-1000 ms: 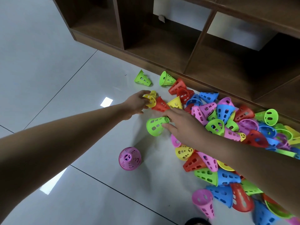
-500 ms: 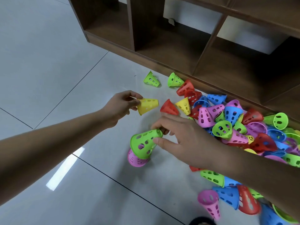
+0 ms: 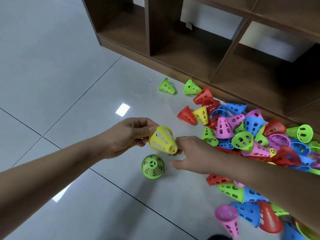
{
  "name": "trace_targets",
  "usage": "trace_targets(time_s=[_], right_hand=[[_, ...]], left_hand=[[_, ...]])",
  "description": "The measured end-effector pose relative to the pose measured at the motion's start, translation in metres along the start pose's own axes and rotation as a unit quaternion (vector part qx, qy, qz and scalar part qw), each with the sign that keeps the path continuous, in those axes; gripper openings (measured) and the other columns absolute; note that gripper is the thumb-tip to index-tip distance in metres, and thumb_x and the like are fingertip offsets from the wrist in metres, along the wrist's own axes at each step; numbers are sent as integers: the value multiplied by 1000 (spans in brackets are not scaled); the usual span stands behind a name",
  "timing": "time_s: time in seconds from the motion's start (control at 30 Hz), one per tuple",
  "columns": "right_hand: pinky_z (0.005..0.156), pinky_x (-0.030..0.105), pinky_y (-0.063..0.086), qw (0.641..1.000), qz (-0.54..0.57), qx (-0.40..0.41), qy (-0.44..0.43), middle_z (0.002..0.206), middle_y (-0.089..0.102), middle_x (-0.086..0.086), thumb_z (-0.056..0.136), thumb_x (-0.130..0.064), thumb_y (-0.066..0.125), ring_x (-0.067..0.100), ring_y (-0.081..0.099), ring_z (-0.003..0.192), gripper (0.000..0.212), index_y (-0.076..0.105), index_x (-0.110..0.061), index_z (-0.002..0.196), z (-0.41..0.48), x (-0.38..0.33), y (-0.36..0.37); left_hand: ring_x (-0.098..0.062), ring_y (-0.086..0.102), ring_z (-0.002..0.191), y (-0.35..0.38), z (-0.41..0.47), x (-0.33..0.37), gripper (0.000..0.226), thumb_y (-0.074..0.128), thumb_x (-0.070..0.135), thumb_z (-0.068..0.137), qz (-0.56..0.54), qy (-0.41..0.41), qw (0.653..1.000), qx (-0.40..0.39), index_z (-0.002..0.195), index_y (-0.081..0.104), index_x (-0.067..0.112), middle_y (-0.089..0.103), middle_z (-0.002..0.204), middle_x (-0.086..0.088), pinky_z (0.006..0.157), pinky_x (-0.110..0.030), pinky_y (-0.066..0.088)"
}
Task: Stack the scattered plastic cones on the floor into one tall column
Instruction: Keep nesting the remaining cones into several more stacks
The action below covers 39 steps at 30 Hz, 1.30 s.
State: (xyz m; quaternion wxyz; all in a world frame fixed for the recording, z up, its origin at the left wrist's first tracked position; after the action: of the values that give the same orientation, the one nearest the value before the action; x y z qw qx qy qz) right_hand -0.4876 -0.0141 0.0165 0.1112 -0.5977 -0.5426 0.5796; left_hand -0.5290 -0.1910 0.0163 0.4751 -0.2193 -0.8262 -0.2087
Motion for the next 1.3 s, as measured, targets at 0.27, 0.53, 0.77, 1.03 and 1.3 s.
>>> trace_targets(time_s=[0.27, 0.53, 0.77, 1.03, 1.3], right_hand=[[89, 41, 56, 989, -114, 83, 52, 122, 60, -3, 92, -18, 68, 20, 61, 109, 30, 65, -22, 121, 52, 80, -44], [93, 43, 56, 957, -279, 55, 54, 145, 46, 2, 92, -6, 65, 29, 54, 124, 59, 48, -22, 146, 80, 103, -46], [78, 39, 49, 932, -358, 54, 2, 114, 59, 8, 81, 5, 67, 30, 57, 106, 43, 65, -15, 119, 72, 94, -36], [75, 30, 52, 988, 30, 149, -2, 89, 66, -5, 97, -15, 72, 10, 61, 81, 4, 71, -17, 99, 46, 49, -41], [60, 28, 50, 849, 512, 72, 108, 74, 67, 9, 103, -5, 63, 19, 62, 67, 7, 69, -4, 102, 12, 15, -24]], left_hand=[[-16, 41, 68, 11, -7, -25, 19, 58, 10, 109, 85, -45, 993, -73, 100, 74, 7, 55, 86, -11, 64, -29, 33], [-21, 42, 73, 2, -8, -57, 13, 61, 16, 106, 171, -100, 979, -37, 95, 69, 14, 58, 79, 2, 62, -27, 37], [-15, 66, 79, -12, -12, -83, 10, 65, 40, 103, 203, -141, 969, 8, 104, 70, 31, 73, 102, 5, 66, -33, 52], [-33, 80, 97, -4, -25, -117, 49, 67, 53, 100, 28, -216, 975, 47, 119, 67, 8, 67, 124, -28, 91, -45, 65], [-33, 80, 102, 8, -14, -122, 51, 74, 49, 97, -47, -217, 973, 66, 126, 67, 7, 66, 126, -27, 101, -42, 61]])
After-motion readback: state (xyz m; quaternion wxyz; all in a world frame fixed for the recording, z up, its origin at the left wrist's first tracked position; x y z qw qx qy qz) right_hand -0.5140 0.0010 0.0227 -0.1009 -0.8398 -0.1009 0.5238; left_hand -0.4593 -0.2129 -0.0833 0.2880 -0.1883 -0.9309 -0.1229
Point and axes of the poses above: each hand's wrist, its own z-axis towards the middle knuckle, its own y-axis out of the palm, x = y × z, the point moved 8 cm from there along z, towards the middle knuckle
